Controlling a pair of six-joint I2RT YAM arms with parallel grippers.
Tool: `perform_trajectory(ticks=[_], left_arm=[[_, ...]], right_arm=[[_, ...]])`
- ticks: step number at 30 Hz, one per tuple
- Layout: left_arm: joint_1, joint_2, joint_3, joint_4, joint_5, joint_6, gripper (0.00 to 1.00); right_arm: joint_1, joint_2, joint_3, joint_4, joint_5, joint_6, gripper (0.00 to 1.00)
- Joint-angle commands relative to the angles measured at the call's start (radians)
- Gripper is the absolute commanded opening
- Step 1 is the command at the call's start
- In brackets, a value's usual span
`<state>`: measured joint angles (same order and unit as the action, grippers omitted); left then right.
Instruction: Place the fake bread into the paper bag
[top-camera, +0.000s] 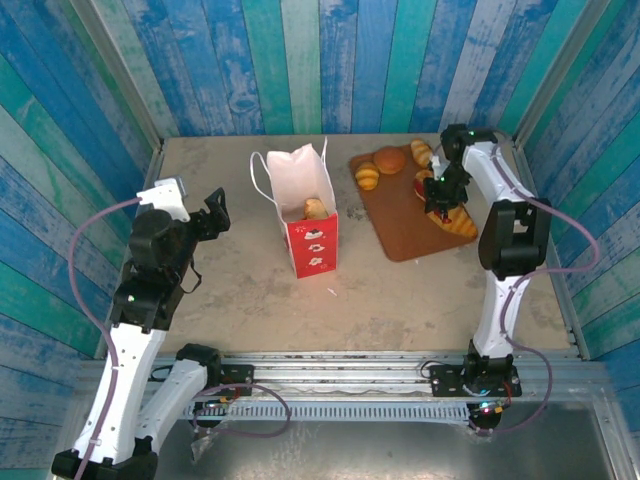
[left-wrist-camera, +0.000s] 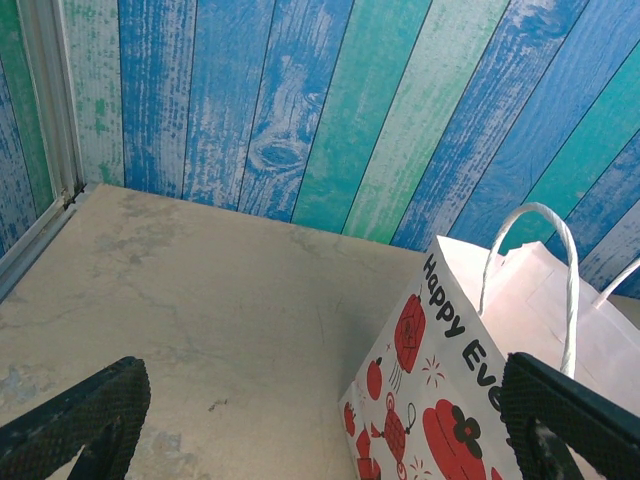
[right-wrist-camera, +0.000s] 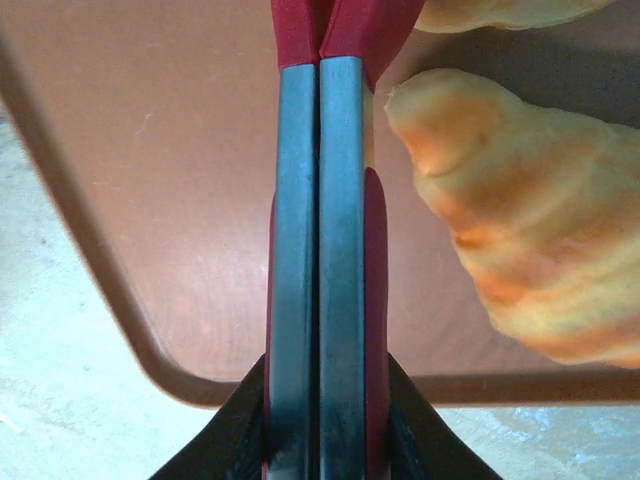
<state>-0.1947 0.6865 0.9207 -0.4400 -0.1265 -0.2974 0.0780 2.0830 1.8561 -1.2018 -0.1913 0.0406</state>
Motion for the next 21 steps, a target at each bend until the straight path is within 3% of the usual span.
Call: perform_trajectory(ticks=[1,11,21], left_arm=[[-0.002,-0.012,0.012,0.002,-0.010,-0.015,0.94],[-0.002,-0.013,0.020,0.017,0.009,-0.027,0.94],[-0.002,0.018,0.015,0.059,0.063,-0.057,0.94]], right_arm=[[-0.001,-0.099,-0.018,-0.016,-0.050,-0.005,0.06],[0.047,-0.371,-0.217,0.140,-0.091,0.000,0.06],[0.213,-0.717,-0.497,0.429,0.055,0.049,0.07]])
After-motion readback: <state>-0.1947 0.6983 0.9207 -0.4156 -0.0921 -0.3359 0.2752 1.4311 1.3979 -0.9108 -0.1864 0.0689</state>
